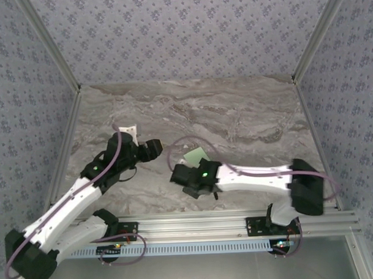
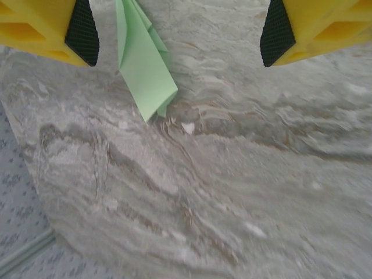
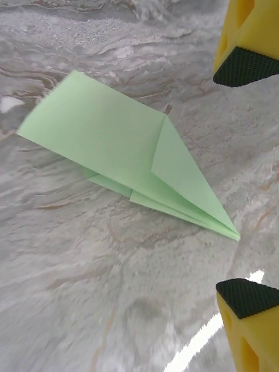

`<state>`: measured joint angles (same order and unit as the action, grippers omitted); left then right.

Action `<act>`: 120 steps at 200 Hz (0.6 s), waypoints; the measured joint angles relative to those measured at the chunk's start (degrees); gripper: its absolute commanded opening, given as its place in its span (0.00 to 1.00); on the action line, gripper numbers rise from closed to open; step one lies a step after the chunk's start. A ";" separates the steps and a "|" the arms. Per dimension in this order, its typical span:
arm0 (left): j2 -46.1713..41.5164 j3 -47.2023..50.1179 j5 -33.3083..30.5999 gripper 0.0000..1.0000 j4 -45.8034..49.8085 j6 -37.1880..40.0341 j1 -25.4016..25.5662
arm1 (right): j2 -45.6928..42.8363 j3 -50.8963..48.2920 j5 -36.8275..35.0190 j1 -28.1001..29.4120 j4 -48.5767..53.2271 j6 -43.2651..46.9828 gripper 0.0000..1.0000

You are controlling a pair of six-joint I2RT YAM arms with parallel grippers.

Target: Fold a paper plane with a square sheet of paper (fold left side to right side)

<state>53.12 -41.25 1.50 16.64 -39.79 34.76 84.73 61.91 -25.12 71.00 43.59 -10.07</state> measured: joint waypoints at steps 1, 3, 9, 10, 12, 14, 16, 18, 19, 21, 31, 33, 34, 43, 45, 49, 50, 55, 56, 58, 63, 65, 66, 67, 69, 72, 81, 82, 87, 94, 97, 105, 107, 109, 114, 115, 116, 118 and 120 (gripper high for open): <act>0.20 0.07 0.13 0.76 -0.13 -0.04 0.00 | -0.37 -0.17 0.22 -0.11 -0.20 -0.02 0.95; 0.96 0.28 0.63 0.76 -0.74 -0.33 0.00 | -1.57 -0.74 0.90 -0.61 -0.79 -0.17 0.96; 3.15 0.81 2.03 0.76 -2.38 -0.90 0.02 | -4.46 -2.21 2.86 -1.99 -2.49 -0.24 0.97; 3.43 0.87 2.16 0.76 -2.60 -0.98 0.04 | -5.16 -2.58 3.37 -2.43 -2.91 -0.31 0.97; 4.13 1.05 2.58 0.76 -3.13 -1.20 0.11 | -6.05 -3.13 4.20 -3.04 -3.52 -0.35 0.98; 4.79 1.18 2.97 0.76 -3.63 -1.38 0.11 | -6.78 -3.50 4.70 -3.45 -3.91 -0.39 0.99; 5.33 1.29 3.30 0.76 -4.02 -1.55 0.15 | -7.82 -4.04 5.27 -4.13 -4.46 -0.52 1.00; 6.12 1.42 3.72 0.76 -4.57 -1.79 0.22 | -8.85 -4.63 6.10 -4.94 -5.11 -0.70 1.00; 6.60 1.51 3.91 0.76 -4.92 -1.90 0.24 | -9.16 -4.85 6.45 -5.18 -5.38 -0.70 1.00; 7.06 1.60 4.15 0.76 -5.22 -1.99 0.28 | -10.12 -5.44 7.23 -5.86 -6.03 -0.72 1.00; 10.67 2.16 5.73 0.76 -7.96 -3.04 0.94 | -14.64 -8.39 10.60 -9.84 -9.11 -1.64 1.00; 11.37 2.23 6.01 0.76 -8.52 -3.19 1.09 | -15.58 -9.07 11.58 -10.80 -9.84 -1.77 1.00; 11.61 2.25 6.14 0.76 -8.74 -3.23 1.18 | -15.89 -9.29 11.82 -11.06 -10.01 -1.81 1.00; 15.02 2.38 7.54 0.76 -11.19 -3.98 2.19 | -20.04 -12.24 15.39 -15.21 -12.87 -2.75 1.00; 15.80 2.38 7.78 0.76 -11.76 -4.13 2.40 | -20.94 -12.94 16.22 -16.26 -13.60 -3.02 1.00; 17.09 2.38 8.26 0.76 -12.79 -4.48 2.80 | -22.40 -14.08 17.59 -17.70 -14.58 -3.34 1.00; 17.66 2.38 8.46 0.76 -13.18 -4.55 2.95 | -23.02 -14.53 18.01 -18.29 -14.93 -3.52 1.00; 19.23 2.38 8.92 0.76 -14.40 -4.96 3.45 | -24.92 -16.04 20.04 -20.39 -16.24 -4.15 1.00; 19.54 2.38 8.98 0.76 -14.60 -4.98 3.52 | -25.22 -16.28 20.31 -20.70 -16.44 -4.24 1.00; 20.35 2.38 9.27 0.76 -15.15 -5.14 3.74 | -26.05 -16.92 21.05 -21.70 -16.96 -4.61 1.00; 22.03 2.36 9.73 0.76 -16.41 -5.46 4.17 | -27.80 -18.40 23.10 -23.63 -18.27 -5.35 1.00; 22.80 2.36 9.90 0.76 -16.85 -5.60 4.37 | -28.55 -19.02 23.82 -24.52 -18.80 -5.75 1.00; 23.02 2.36 9.92 0.76 -16.98 -5.62 4.44 | -28.79 -19.21 24.15 -24.83 -19.02 -5.92 1.00; 23.41 2.34 9.97 0.76 -17.25 -5.73 4.52 | -29.00 -19.43 24.46 -25.11 -19.21 -6.01 1.00; 23.89 2.32 10.10 0.76 -17.57 -5.84 4.63 | -29.68 -20.04 25.31 -25.88 -19.69 -6.27 1.00; 25.18 2.32 10.40 0.76 -18.36 -6.03 4.92 | -30.51 -20.81 26.29 -26.97 -20.28 -6.78 1.00; 28.24 2.25 11.06 0.76 -20.28 -6.56 5.53 | -32.81 -23.19 29.75 -30.21 -22.29 -8.35 1.00; 28.55 2.23 11.13 0.76 -20.44 -6.64 5.57 | -32.94 -23.37 29.99 -30.42 -22.40 -8.48 1.00; 30.36 2.03 11.41 0.75 -21.27 -6.95 5.90 | -33.88 -24.48 31.80 -32.02 -23.30 -9.33 1.00; 32.76 1.70 11.91 0.75 -22.56 -7.45 6.21 | -34.82 -25.90 34.16 -33.94 -24.35 -10.49 1.00; 33.81 1.55 12.17 0.74 -23.08 -7.80 6.29 | -35.08 -26.43 35.06 -34.58 -24.79 -10.93 1.00; 36.30 1.01 12.72 0.74 -24.48 -8.41 6.58 | -35.67 -27.80 37.35 -36.26 -25.88 -12.11 1.00; 36.89 0.83 12.90 0.73 -24.79 -8.50 6.62 | -35.74 -28.02 37.73 -36.50 -26.01 -12.33 1.00; 37.51 0.63 12.98 0.73 -25.14 -8.57 6.64 | -35.82 -28.30 38.25 -36.79 -26.23 -12.63 1.00; 38.95 0.24 13.35 0.72 -26.05 -8.98 6.67 | -36.00 -29.00 39.47 -37.51 -26.71 -13.27 1.00; 39.32 0.11 13.49 0.72 -26.34 -9.03 6.71 | -36.00 -29.09 39.63 -37.57 -26.75 -13.35 1.00; 39.54 0.07 13.57 0.72 -26.49 -9.14 6.73 | -36.00 -29.18 39.78 -37.64 -26.82 -13.42 1.00; 40.13 -0.13 13.77 0.71 -26.88 -9.46 6.82 | -36.04 -29.44 40.19 -37.83 -27.04 -13.62 1.00; 40.61 -0.31 13.90 0.71 -27.28 -9.53 6.86 | -36.09 -29.66 40.61 -38.01 -27.23 -13.84 1.00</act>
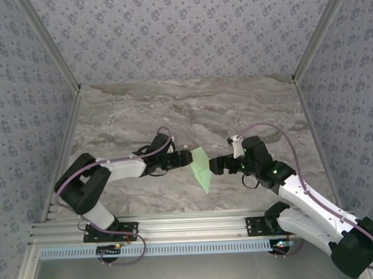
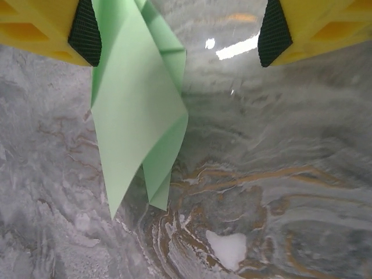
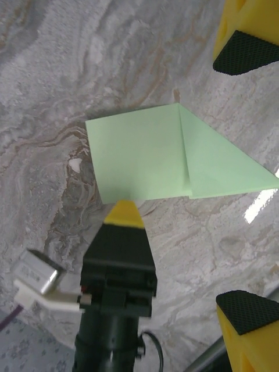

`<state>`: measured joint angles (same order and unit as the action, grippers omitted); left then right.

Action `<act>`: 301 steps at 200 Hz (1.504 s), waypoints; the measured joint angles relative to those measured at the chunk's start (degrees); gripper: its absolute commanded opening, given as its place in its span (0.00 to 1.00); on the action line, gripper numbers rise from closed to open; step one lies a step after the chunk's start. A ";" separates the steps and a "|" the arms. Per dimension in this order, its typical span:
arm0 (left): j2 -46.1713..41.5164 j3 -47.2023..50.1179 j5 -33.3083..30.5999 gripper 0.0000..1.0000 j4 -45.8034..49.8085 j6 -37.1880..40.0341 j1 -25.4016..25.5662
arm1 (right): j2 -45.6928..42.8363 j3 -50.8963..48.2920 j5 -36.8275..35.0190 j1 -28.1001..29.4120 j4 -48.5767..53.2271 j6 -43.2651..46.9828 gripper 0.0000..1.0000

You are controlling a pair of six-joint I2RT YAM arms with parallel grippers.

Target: Fold a paper plane with a square sheet of paper (fold left side to right side)

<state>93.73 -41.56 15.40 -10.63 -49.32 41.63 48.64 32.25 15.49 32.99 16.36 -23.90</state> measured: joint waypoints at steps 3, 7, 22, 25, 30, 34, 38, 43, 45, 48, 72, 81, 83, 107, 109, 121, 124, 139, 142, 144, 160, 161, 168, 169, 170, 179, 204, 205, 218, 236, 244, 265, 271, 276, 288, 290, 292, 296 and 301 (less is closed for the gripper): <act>0.74 -0.24 0.24 0.70 -0.66 -0.24 0.04 | -0.02 -0.33 0.55 -0.20 -0.33 -0.31 1.00; 1.66 -0.55 0.55 0.69 -1.60 -0.48 0.09 | -0.09 -0.72 1.29 -0.39 -0.70 -0.66 1.00; 3.30 -1.44 1.57 0.64 -4.11 -1.55 0.04 | -0.24 -2.14 3.76 -1.05 -2.05 -1.68 1.00; 3.82 -1.73 1.86 0.62 -4.79 -1.97 0.11 | -0.26 -2.40 4.26 -1.20 -2.36 -1.90 1.00; 4.85 -2.27 2.45 0.59 -6.12 -2.32 0.26 | -0.28 -2.75 5.01 -1.51 -2.73 -2.21 1.00; 5.44 -2.64 2.80 0.56 -6.73 -2.32 0.42 | -0.28 -2.99 5.57 -1.77 -3.10 -2.36 1.00; 6.19 -2.99 3.13 0.53 -7.48 -2.89 0.52 | -0.28 -3.28 6.19 -2.19 -3.48 -2.62 1.00; 6.88 -3.34 3.54 0.47 -8.22 -2.99 0.63 | -0.28 -3.56 6.93 -2.75 -3.96 -2.89 1.00; 7.15 -3.48 3.58 0.46 -8.46 -3.17 0.70 | -0.28 -3.72 7.28 -3.04 -4.17 -2.99 1.00; 7.58 -3.65 3.85 0.42 -8.90 -2.97 0.83 | -0.28 -3.91 7.72 -3.37 -4.50 -3.19 1.00; 8.72 -3.87 4.96 0.21 -10.45 -3.78 0.92 | -0.26 -5.90 11.45 -7.41 -7.19 -4.70 1.00; 8.70 -3.87 5.29 0.16 -10.84 -3.39 0.92 | -0.11 -6.69 13.09 -9.16 -7.89 -5.09 1.00; 8.70 -3.87 5.38 0.15 -10.99 -3.43 0.92 | -0.09 -6.84 13.46 -9.53 -8.09 -5.16 1.00; 7.08 -3.82 5.27 0.05 -10.38 -1.73 0.92 | 2.29 -7.61 17.73 -14.01 -10.27 -5.27 1.00; 6.78 -3.80 5.33 0.05 -10.36 -1.60 0.92 | 2.62 -7.65 18.14 -14.38 -10.51 -5.27 1.00; 4.63 -3.45 5.42 0.02 -10.19 -0.44 0.92 | 5.18 -7.72 20.81 -16.24 -12.20 -5.22 0.98; 3.93 -3.30 5.49 0.02 -10.19 -0.31 0.92 | 5.90 -7.72 21.42 -16.57 -12.70 -5.18 0.98; 0.59 -2.69 6.21 0.00 -10.25 1.16 0.90 | 10.32 -7.74 25.07 -17.70 -15.76 -4.72 0.93; -0.09 -2.54 6.45 0.00 -10.45 1.42 0.90 | 11.13 -7.74 25.88 -17.79 -16.33 -4.81 0.92; -0.44 -2.45 6.54 0.00 -10.47 1.57 0.87 | 11.80 -7.74 26.43 -17.84 -16.81 -4.72 0.91; -3.54 -1.42 8.02 0.00 -11.15 2.89 0.85 | 16.59 -7.76 30.73 -17.81 -21.03 -4.17 0.89; -3.76 -1.33 8.11 0.00 -11.23 2.95 0.85 | 16.74 -7.76 30.91 -17.81 -21.18 -4.17 0.89; -4.79 -0.90 8.74 0.00 -11.45 3.43 0.85 | 18.23 -7.82 32.35 -17.81 -22.93 -4.15 0.88; -5.01 -0.79 8.90 0.00 -11.50 3.52 0.85 | 18.47 -7.82 32.57 -17.81 -23.30 -4.13 0.88; -5.11 -0.72 8.94 0.00 -11.50 3.56 0.87 | 18.58 -7.85 32.68 -17.81 -23.52 -4.13 0.87; -6.29 -0.13 9.81 0.00 -11.72 4.15 0.87 | 19.78 -8.02 33.97 -17.84 -25.94 -3.93 0.85; -8.24 1.01 12.66 0.00 -12.31 5.22 0.81 | 22.23 -8.15 37.46 -17.86 -32.39 -3.74 0.80; -8.31 1.05 12.81 0.00 -12.35 5.22 0.81 | 22.40 -8.15 37.66 -17.86 -32.83 -3.76 0.80; -8.74 1.27 14.23 0.00 -12.76 5.40 0.79 | 23.96 -8.17 39.39 -17.86 -36.02 -3.76 0.77; -8.96 1.40 16.13 0.00 -13.73 5.62 0.76 | 26.25 -8.17 41.16 -17.86 -39.08 -4.00 0.72; -8.96 1.53 16.83 0.00 -14.27 5.64 0.76 | 27.23 -8.15 41.70 -17.86 -39.98 -3.98 0.70; -8.96 1.77 18.16 0.00 -15.15 5.81 0.76 | 29.83 -7.98 43.12 -17.70 -41.97 -4.22 0.61; -8.96 1.77 18.47 0.00 -15.28 5.81 0.76 | 30.25 -7.93 43.41 -17.64 -42.29 -4.35 0.58; -8.96 1.77 18.58 0.00 -15.32 5.81 0.76 | 30.53 -7.91 43.56 -17.49 -42.53 -4.52 0.55; -8.96 1.77 18.95 0.00 -15.39 5.81 0.76 | 30.84 -7.78 43.78 -17.14 -42.91 -4.26 0.49; -8.96 1.77 19.04 0.00 -15.41 5.81 0.76 | 30.88 -7.76 43.80 -17.05 -42.97 -4.44 0.48; -8.96 1.77 19.12 0.00 -15.41 5.81 0.76 | 30.91 -7.74 43.80 -16.96 -43.04 -4.11 0.47; -8.96 1.77 19.19 0.00 -15.41 5.81 0.76 | 30.99 -7.72 43.78 -16.81 -43.19 -4.31 0.46; -8.96 1.77 19.34 0.00 -15.39 5.81 0.76 | 31.12 -7.67 43.78 -16.61 -43.39 -3.96 0.44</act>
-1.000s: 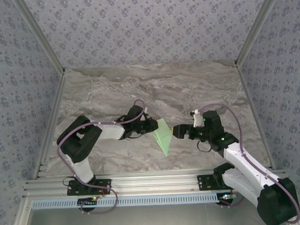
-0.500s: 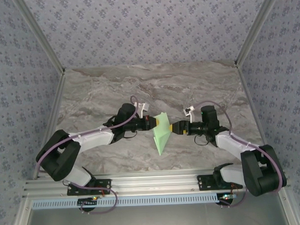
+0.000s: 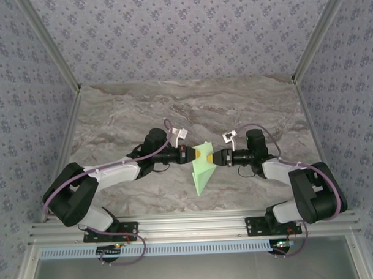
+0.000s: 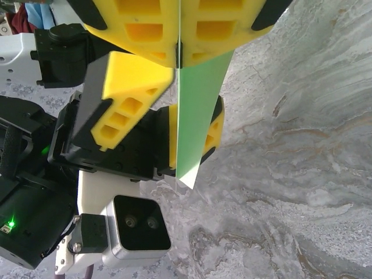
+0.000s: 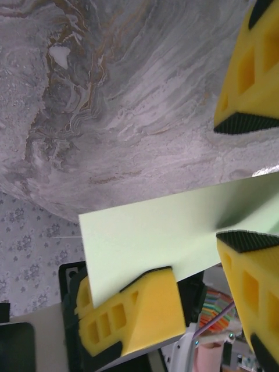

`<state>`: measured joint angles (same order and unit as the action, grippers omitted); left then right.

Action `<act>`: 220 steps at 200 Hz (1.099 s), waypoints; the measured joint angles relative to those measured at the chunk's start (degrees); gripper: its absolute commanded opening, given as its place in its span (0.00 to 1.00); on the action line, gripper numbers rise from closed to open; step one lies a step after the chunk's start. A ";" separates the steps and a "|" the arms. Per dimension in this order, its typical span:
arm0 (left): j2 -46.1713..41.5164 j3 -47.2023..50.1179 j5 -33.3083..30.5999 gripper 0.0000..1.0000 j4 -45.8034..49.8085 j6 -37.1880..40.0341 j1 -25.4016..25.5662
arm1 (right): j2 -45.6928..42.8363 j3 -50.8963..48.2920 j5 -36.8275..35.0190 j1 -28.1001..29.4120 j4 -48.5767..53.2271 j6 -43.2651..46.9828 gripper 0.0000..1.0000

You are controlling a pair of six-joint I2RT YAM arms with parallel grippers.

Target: Fold a paper plane with a square sheet of paper (fold left side to right side)

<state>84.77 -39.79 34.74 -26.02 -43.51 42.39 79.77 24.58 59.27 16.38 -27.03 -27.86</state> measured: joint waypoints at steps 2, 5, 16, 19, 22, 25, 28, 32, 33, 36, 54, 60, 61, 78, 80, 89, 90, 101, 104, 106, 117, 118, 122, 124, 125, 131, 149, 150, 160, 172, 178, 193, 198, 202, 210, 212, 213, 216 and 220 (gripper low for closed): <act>0.00 0.00 0.00 0.00 0.00 0.00 0.00 | 0.07 0.00 -0.04 0.09 -0.02 -0.11 0.43; 0.00 0.00 0.04 0.00 0.00 0.00 0.00 | 0.15 0.02 -0.04 0.17 -0.15 0.13 0.42; 0.00 0.00 0.20 0.00 0.04 0.00 0.00 | 0.74 0.04 -0.04 0.46 -0.42 0.20 0.39; 0.00 0.00 0.20 0.00 0.07 0.00 0.00 | 0.94 0.04 -0.02 0.52 -0.55 0.37 0.38; 0.00 0.00 0.20 0.00 0.07 0.02 0.00 | 1.16 0.04 -0.02 0.55 -0.57 0.22 0.37; 0.00 0.00 0.20 0.00 0.07 0.02 -0.02 | 1.31 0.04 -0.02 0.61 -0.61 0.37 0.36; 0.00 0.00 0.20 0.00 0.07 0.02 -0.02 | 1.46 0.04 -0.02 0.66 -0.63 0.35 0.35; 0.00 0.00 0.20 0.00 0.07 0.02 -0.04 | 1.62 0.04 -0.04 0.63 -0.63 0.50 0.33; 0.00 0.00 0.20 0.00 0.07 0.00 -0.04 | 1.64 0.04 -0.04 0.66 -0.63 0.50 0.33; 0.00 0.00 0.20 0.00 0.07 0.02 -0.11 | 1.70 0.04 -0.04 0.66 -0.59 0.39 0.31; 0.09 0.00 0.22 0.00 0.09 0.02 -0.46 | 1.77 0.04 -0.04 0.66 -0.59 0.90 0.23; 0.11 0.00 0.22 0.00 0.13 0.02 -0.63 | 1.77 0.07 -0.04 0.66 -0.44 1.09 0.20; 0.11 0.00 0.22 0.00 0.13 0.02 -0.66 | 1.77 0.07 -0.04 0.66 -0.42 1.03 0.20; 0.26 0.00 0.20 0.03 0.48 0.04 -1.11 | 1.73 0.13 -0.11 0.66 0.74 1.77 0.12; 0.33 0.00 0.20 0.04 0.55 0.09 -1.18 | 1.68 0.15 -0.11 0.66 0.92 2.03 0.11; 0.57 0.00 0.15 0.09 0.76 0.35 -1.49 | 1.42 0.22 -0.46 0.66 2.27 2.49 0.07; 0.61 0.00 0.13 0.10 0.83 0.42 -1.51 | 1.40 0.22 -0.48 0.66 2.40 2.47 0.07; 0.87 0.00 -0.31 0.25 1.97 1.31 -1.88 | 0.74 0.48 -1.07 0.66 4.59 3.58 0.04; 0.90 0.00 -0.52 0.30 2.38 0.92 -1.95 | 0.55 0.63 -1.29 0.68 5.31 3.56 0.03; 0.90 0.00 -0.70 0.33 2.71 1.60 -2.01 | 0.39 0.72 -1.46 0.70 5.81 3.82 0.02; 0.90 0.00 -1.68 0.48 4.55 2.34 -2.36 | -0.37 1.25 -2.47 0.70 8.59 4.42 0.00; 0.90 0.00 -1.95 0.49 4.85 2.43 -2.40 | -0.48 1.31 -2.60 0.70 8.94 4.52 0.00; 0.90 -0.02 -2.47 0.52 5.64 3.17 -2.54 | -0.70 1.53 -3.04 0.70 9.90 4.66 0.00; 0.90 -0.02 -2.82 0.53 6.21 3.15 -2.60 | -0.81 1.68 -3.23 0.70 10.49 4.76 0.00; 0.90 -0.02 -2.93 0.54 6.40 3.30 -2.62 | -0.87 1.77 -3.41 0.70 10.84 4.83 0.00; 0.90 -0.02 -3.85 0.58 7.78 3.89 -2.69 | -1.05 2.21 -4.11 0.70 12.37 4.83 0.00; 0.39 -0.04 -7.80 0.63 12.76 6.23 -2.75 | -1.01 3.65 -6.60 0.76 16.72 4.59 0.00; 0.37 -0.04 -7.93 0.63 12.96 6.23 -2.75 | -1.01 3.69 -6.67 0.79 16.87 4.55 0.00; -0.81 -0.04 -10.19 0.63 15.67 7.37 -2.56 | -0.85 4.39 -8.15 0.76 18.86 4.02 0.00; -3.15 -0.04 -13.38 0.63 18.53 8.68 -1.79 | -0.09 5.62 -10.01 0.76 21.51 2.91 0.00; -4.79 -0.04 -15.26 0.63 20.09 9.55 -0.92 | 0.66 6.40 -10.91 0.76 22.71 2.21 0.00; -8.70 -0.61 -19.28 0.63 23.96 11.54 2.25 | 2.80 8.44 -12.68 0.81 24.94 0.44 0.00; -9.70 -1.05 -20.70 0.63 25.11 12.15 3.69 | 3.41 9.01 -13.09 0.81 25.51 -0.17 0.00; -10.43 -1.51 -21.68 0.63 25.99 12.68 5.07 | 4.00 9.46 -13.46 0.81 25.83 -0.76 0.00; -11.19 -2.32 -23.21 0.63 27.04 13.33 7.34 | 4.98 10.32 -13.92 0.81 26.56 -1.73 0.00; -11.30 -2.56 -23.80 0.63 27.36 13.53 8.00 | 5.27 10.56 -14.08 0.81 26.77 -1.97 0.00; -11.34 -2.73 -24.02 0.63 27.52 13.55 8.44 | 5.44 10.69 -14.14 0.81 26.86 -2.16 0.00; -11.43 -2.99 -24.46 0.63 27.78 13.75 9.42 | 5.81 10.97 -14.29 0.81 27.04 -2.54 0.00; -11.43 -3.32 -25.27 0.63 28.04 13.97 10.49 | 6.23 11.32 -14.53 0.81 27.28 -2.93 0.00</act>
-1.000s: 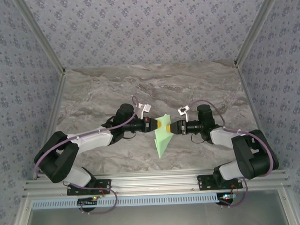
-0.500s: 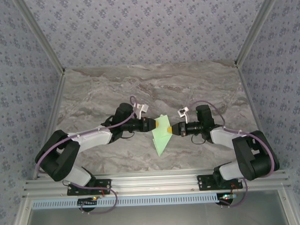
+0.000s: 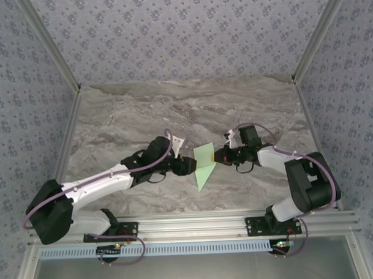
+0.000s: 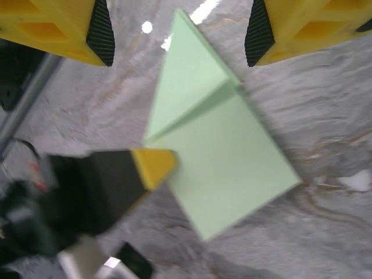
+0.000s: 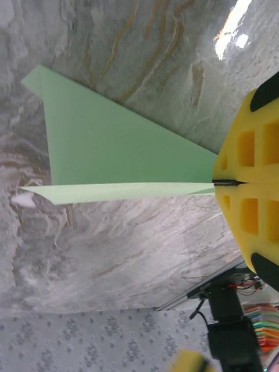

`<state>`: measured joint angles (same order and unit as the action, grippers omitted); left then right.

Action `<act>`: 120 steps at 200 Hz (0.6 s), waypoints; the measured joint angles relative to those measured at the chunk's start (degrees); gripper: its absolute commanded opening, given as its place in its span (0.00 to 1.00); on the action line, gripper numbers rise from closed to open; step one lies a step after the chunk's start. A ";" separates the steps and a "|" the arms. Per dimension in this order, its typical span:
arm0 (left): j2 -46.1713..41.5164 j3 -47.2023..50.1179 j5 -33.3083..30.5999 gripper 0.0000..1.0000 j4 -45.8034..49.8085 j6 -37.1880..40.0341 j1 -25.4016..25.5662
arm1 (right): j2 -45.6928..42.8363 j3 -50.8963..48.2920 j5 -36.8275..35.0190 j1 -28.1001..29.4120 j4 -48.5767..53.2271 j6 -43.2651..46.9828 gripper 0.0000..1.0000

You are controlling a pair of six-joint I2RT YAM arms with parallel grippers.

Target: Fold a paper plane with a square sheet of paper (fold left side to right side)

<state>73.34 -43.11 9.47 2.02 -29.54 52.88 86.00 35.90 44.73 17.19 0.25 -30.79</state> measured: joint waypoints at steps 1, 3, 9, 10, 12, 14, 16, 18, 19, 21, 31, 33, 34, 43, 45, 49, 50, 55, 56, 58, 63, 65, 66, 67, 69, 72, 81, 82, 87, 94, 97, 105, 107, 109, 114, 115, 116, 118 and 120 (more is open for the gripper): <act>0.02 -0.11 -0.28 0.63 0.07 0.02 0.52 | 0.17 0.11 -0.07 0.00 0.11 -0.17 0.00; 0.09 -0.28 -0.70 0.63 0.33 0.15 1.27 | 0.39 0.28 -0.13 0.00 0.22 -0.46 0.00; 0.48 -0.72 -1.90 0.63 0.90 0.28 3.13 | 0.92 0.68 -0.42 0.00 0.55 -1.07 0.00; 0.52 -0.79 -2.08 0.63 0.98 0.33 3.34 | 1.05 0.76 -0.48 0.00 0.63 -1.22 0.00; 0.72 -1.01 -2.60 0.63 1.31 0.44 3.96 | 1.20 0.92 -0.59 0.00 0.79 -1.42 0.00; 1.07 -1.18 -2.95 0.63 1.49 0.44 4.61 | 1.31 1.01 -0.66 0.00 0.90 -1.51 0.00; 1.46 -1.42 -3.39 0.63 1.77 0.50 5.35 | 1.51 1.14 -0.66 0.00 0.96 -1.81 0.00; 1.79 -1.68 -3.87 0.63 2.10 0.61 5.99 | 1.68 1.25 -0.68 0.00 1.11 -1.97 0.00; 1.95 -1.79 -4.02 0.63 2.19 0.59 6.21 | 1.73 1.29 -0.72 0.00 1.11 -2.05 0.00; 2.54 -2.12 -4.50 0.63 2.49 0.61 6.82 | 1.92 1.42 -0.85 0.00 1.18 -2.32 0.00; 5.53 -3.80 -6.64 0.64 3.91 0.63 9.55 | 2.78 1.97 -1.03 0.00 1.66 -3.41 0.00; 6.27 -4.20 -7.10 0.64 4.13 0.61 10.05 | 2.97 2.08 -1.09 0.00 1.70 -3.58 0.00; 6.60 -4.33 -7.26 0.64 4.24 0.63 10.23 | 3.04 2.10 -1.09 0.02 1.73 -3.65 0.00; 9.88 -6.08 -9.09 0.65 5.38 0.61 12.00 | 3.65 2.40 -1.11 0.11 2.03 -4.44 0.00; 10.64 -6.58 -9.46 0.65 5.73 0.61 12.41 | 3.78 2.47 -1.14 0.11 2.14 -4.55 0.00; 12.33 -7.45 -10.29 0.65 6.23 0.59 13.03 | 4.00 2.58 -1.18 0.11 2.36 -4.87 0.00; 12.57 -7.61 -10.43 0.65 6.38 0.61 13.14 | 4.04 2.60 -1.20 0.11 2.38 -4.87 0.00; 14.36 -8.68 -11.28 0.66 6.97 0.61 13.70 | 4.17 2.67 -1.38 0.11 2.62 -5.11 0.00; 14.62 -8.83 -11.43 0.66 7.06 0.61 13.77 | 4.17 2.67 -1.38 0.11 2.64 -5.18 0.00; 15.26 -9.27 -11.82 0.66 7.37 0.59 14.01 | 4.20 2.67 -1.42 0.11 2.71 -5.33 0.00; 16.94 -10.29 -12.70 0.66 7.80 0.61 14.47 | 4.24 2.69 -1.51 0.11 2.95 -5.55 0.00; 17.55 -10.78 -13.14 0.66 8.15 0.59 14.64 | 4.24 2.71 -1.51 0.11 3.02 -5.75 0.00; 17.97 -11.08 -13.35 0.66 8.31 0.59 14.78 | 4.24 2.71 -1.53 0.11 3.08 -5.79 0.00; 18.23 -11.26 -13.51 0.66 8.37 0.61 14.84 | 4.24 2.71 -1.55 0.11 3.13 -5.84 0.00; 18.91 -11.74 -13.92 0.67 8.68 0.59 15.02 | 4.24 2.73 -1.53 0.11 3.21 -5.90 0.00; 19.65 -12.37 -14.49 0.67 9.07 0.59 15.23 | 4.24 2.75 -1.55 0.11 3.28 -5.97 0.00; 22.05 -14.29 -16.22 0.67 10.14 0.61 15.80 | 4.22 2.80 -1.57 0.11 3.50 -6.36 0.00; 22.23 -14.43 -16.37 0.67 10.27 0.59 15.82 | 4.24 2.82 -1.57 0.11 3.50 -6.36 0.00; 23.34 -15.50 -17.33 0.67 10.99 0.59 16.13 | 4.24 2.84 -1.57 0.11 3.61 -6.56 0.00; 24.72 -16.85 -18.69 0.68 11.93 0.59 16.50 | 4.24 2.86 -1.57 0.11 3.72 -6.95 0.00; 25.24 -17.31 -19.30 0.68 12.22 0.59 16.65 | 4.24 2.89 -1.57 0.11 3.85 -7.02 0.00; 26.27 -18.38 -20.61 0.68 13.03 0.59 17.03 | 4.24 2.93 -1.57 0.11 3.98 -7.41 0.00; 26.47 -18.60 -20.90 0.68 13.27 0.57 17.11 | 4.24 2.93 -1.57 0.11 4.00 -7.43 0.00; 26.75 -18.82 -21.27 0.68 13.49 0.59 17.27 | 4.24 2.93 -1.55 0.11 4.02 -7.48 0.00; 27.17 -19.32 -22.03 0.68 14.05 0.59 17.44 | 4.26 2.95 -1.57 0.11 4.04 -7.65 0.00; 27.26 -19.41 -22.14 0.68 14.12 0.59 17.49 | 4.26 2.95 -1.55 0.11 4.07 -7.69 0.00; 27.41 -19.54 -22.38 0.68 14.27 0.59 17.57 | 4.28 2.97 -1.55 0.11 4.07 -7.74 0.00; 27.58 -19.76 -22.71 0.68 14.51 0.59 17.66 | 4.28 2.97 -1.55 0.11 4.09 -7.85 0.00; 27.74 -19.89 -22.88 0.68 14.67 0.59 17.70 | 4.31 2.99 -1.55 0.11 4.13 -7.85 0.00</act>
<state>101.08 -63.00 -13.41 16.69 -28.95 70.59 90.30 38.89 43.18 17.30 4.38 -38.63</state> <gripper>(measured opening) 0.677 0.055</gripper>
